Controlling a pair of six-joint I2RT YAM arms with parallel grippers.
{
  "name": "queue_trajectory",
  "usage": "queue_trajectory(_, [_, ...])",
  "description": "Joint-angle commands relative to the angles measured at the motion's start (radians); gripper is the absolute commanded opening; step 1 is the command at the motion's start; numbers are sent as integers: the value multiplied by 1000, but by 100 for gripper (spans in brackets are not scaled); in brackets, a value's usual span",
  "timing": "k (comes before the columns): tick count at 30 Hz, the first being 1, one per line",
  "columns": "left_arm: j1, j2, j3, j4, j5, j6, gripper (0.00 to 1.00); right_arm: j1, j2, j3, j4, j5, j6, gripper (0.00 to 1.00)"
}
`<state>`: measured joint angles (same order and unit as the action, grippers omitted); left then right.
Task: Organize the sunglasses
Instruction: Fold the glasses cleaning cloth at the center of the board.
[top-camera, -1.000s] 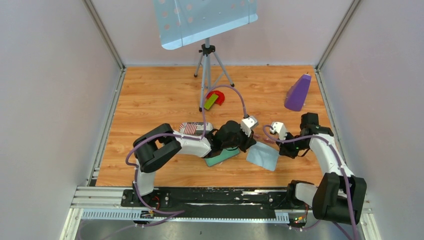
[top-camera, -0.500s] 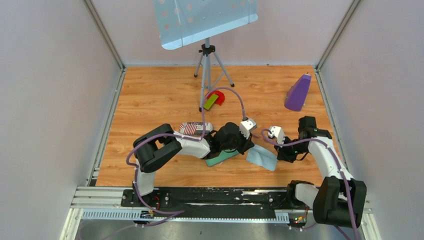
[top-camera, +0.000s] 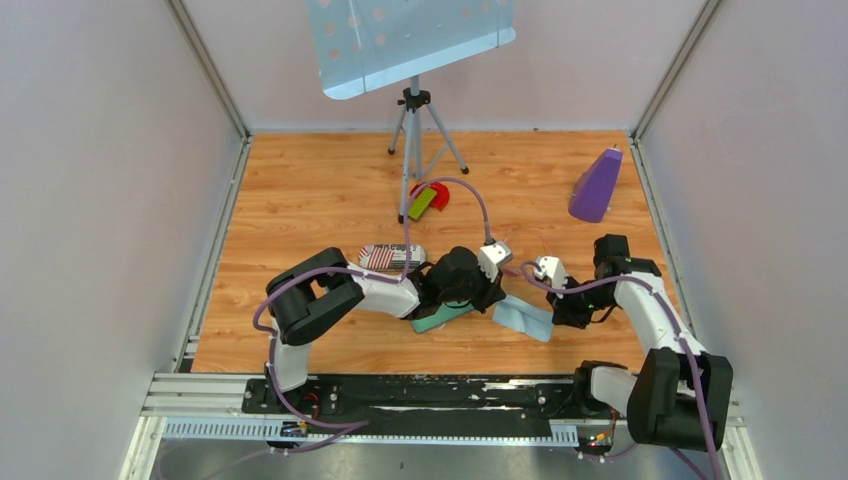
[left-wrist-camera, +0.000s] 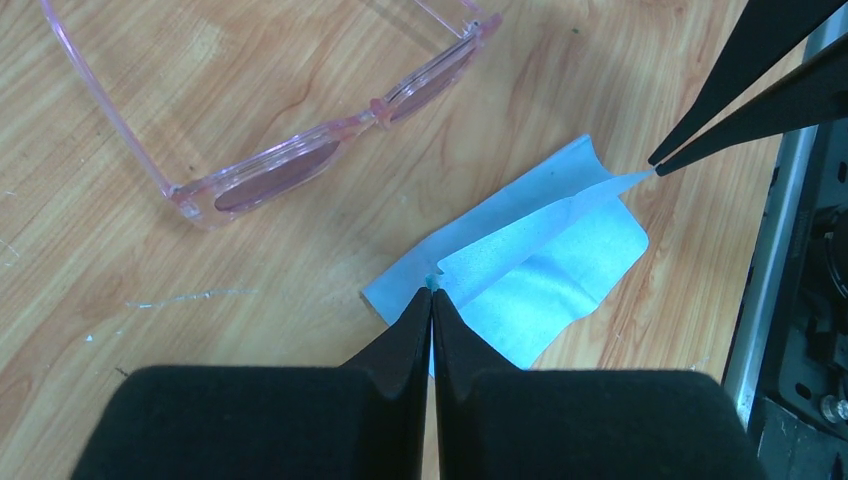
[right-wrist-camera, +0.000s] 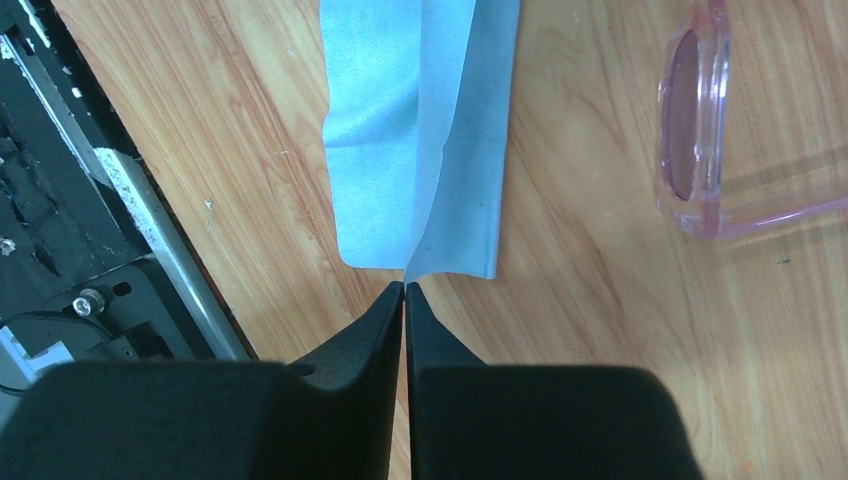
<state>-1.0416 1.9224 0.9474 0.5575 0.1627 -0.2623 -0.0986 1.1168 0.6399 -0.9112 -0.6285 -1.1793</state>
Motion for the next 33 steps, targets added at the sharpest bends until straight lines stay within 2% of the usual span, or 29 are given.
queue_trajectory(1, [8, -10, -14, -2, 10, -1, 4, 20, 14, -17, -56, -48, -43, 8])
queue_trajectory(12, [8, -3, -15, -4, 39, -3, 6, 29, 55, -16, -73, -43, -66, 8])
queue_trajectory(23, [7, 61, -13, 85, 57, -68, 7, 30, 54, -14, -54, -35, -45, 7])
queue_trajectory(33, [7, 59, -30, 107, 49, -78, 7, 30, 1, -8, -47, -5, -20, 7])
